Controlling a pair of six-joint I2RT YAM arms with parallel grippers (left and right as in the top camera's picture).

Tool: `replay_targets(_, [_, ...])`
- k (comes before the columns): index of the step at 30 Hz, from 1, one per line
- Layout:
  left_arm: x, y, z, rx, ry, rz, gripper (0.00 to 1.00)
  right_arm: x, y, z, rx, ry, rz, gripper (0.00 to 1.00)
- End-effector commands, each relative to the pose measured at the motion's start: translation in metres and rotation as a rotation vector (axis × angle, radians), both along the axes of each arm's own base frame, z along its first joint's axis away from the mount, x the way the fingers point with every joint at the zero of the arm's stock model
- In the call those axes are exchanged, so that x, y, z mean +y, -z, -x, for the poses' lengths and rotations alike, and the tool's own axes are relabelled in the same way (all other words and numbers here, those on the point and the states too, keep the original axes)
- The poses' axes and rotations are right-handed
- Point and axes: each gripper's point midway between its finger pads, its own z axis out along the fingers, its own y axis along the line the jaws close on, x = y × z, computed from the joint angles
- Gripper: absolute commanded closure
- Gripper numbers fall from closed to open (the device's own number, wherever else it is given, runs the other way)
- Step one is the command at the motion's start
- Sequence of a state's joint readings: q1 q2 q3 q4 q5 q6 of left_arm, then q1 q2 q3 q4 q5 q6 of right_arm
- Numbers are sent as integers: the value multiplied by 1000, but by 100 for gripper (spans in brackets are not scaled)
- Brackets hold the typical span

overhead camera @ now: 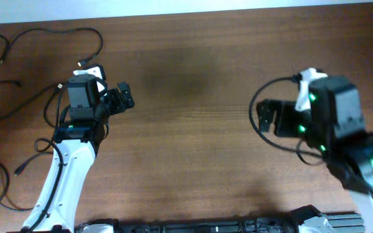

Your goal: Untangle cables

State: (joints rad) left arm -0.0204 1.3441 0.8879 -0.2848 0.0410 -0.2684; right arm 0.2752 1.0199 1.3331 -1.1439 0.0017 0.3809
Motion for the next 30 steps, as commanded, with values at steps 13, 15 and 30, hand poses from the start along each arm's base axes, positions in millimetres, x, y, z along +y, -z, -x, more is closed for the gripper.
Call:
replay_targets(13, [-2, -13, -2, -33, 17, -9, 1, -10, 34, -10, 117, -52, 174, 1])
replay_targets(15, [-2, -13, -2, -33, 17, -9, 1, -10, 36, -11, 114, -117, 226, 1])
replay_targets(30, [-2, -13, -2, -33, 17, -9, 1, -64, 38, 19, -572, -49, 270, 1])
